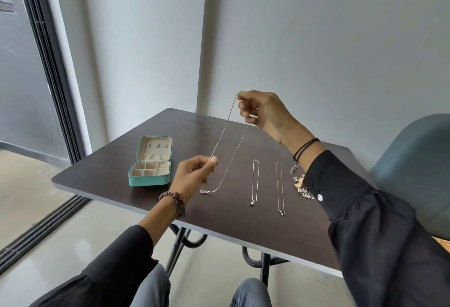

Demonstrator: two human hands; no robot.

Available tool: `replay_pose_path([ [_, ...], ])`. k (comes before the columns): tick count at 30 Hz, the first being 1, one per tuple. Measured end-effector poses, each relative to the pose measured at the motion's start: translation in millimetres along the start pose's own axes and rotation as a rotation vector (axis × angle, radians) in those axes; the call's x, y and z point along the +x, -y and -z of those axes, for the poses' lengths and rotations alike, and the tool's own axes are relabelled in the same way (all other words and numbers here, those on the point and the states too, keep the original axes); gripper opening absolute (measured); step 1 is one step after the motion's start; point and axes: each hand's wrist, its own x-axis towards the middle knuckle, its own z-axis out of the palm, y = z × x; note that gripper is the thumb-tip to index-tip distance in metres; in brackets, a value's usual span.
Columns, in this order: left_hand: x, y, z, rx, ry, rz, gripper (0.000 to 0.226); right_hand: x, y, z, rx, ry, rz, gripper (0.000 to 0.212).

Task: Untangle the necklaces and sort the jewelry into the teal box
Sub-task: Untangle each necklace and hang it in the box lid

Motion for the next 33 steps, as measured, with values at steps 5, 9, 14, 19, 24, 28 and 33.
replay_pose_path([
  [5,-17.2,23.5,1.0,-0.096,0.119,0.182,0.012,9.6,7.5,6.7,0.132,-0.081,-0.031,0.010],
  [9,-24.9,23.9,1.3,-0.089,0.240,0.192,0.015,19.0,4.2,12.8,0.170,-0.132,-0.037,0.010],
  [14,-34.8,12.1,3.8,0.089,0.471,0.161,0.013,32.1,2.4,22.4,0.241,-0.211,-0.037,0.009],
  [19,-38.3,6.7,0.2,0.042,0.520,0.226,0.019,42.8,-8.5,27.8,0.229,-0.233,-0.075,0.008],
  [24,-42.2,5.9,0.2,-0.159,0.390,0.296,0.022,53.3,-23.4,29.5,0.205,-0.264,-0.108,0.008],
  [28,-42.7,8.9,4.9,-0.070,0.305,0.291,0.022,63.4,-39.1,29.8,0.087,-0.288,-0.103,0.015],
  [33,-45.0,10.2,9.4,-0.104,0.201,0.336,0.019,79.6,-61.8,35.2,-0.097,-0.372,-0.095,0.013],
])
